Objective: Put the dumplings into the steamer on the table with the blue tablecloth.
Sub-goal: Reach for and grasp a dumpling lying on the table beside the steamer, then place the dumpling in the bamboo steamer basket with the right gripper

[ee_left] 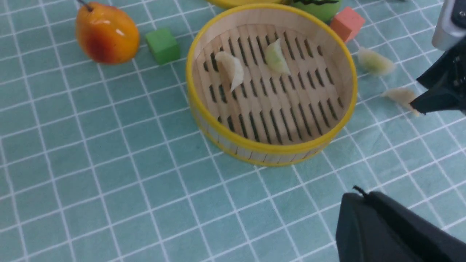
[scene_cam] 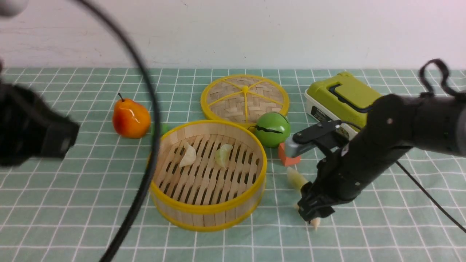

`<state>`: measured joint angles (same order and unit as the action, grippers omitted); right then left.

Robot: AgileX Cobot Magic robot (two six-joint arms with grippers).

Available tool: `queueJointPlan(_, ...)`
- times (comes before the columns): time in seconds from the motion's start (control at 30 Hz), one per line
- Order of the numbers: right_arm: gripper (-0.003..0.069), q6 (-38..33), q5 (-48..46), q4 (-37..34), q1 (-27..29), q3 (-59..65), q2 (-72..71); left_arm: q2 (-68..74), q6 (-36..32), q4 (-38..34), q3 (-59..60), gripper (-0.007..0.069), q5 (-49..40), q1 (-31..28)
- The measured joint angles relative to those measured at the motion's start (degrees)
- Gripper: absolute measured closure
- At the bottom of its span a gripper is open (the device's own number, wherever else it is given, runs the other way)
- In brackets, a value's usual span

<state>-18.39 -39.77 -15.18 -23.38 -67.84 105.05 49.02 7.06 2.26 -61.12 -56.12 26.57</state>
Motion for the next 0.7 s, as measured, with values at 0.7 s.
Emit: queueJointPlan(0.7, 0.0466, 13.4, -10.5, 0.7, -2.3, -14.0, -4.0, -27.3, 13.7, 12.3, 35.6, 0.0638, 10.9, 0.0)
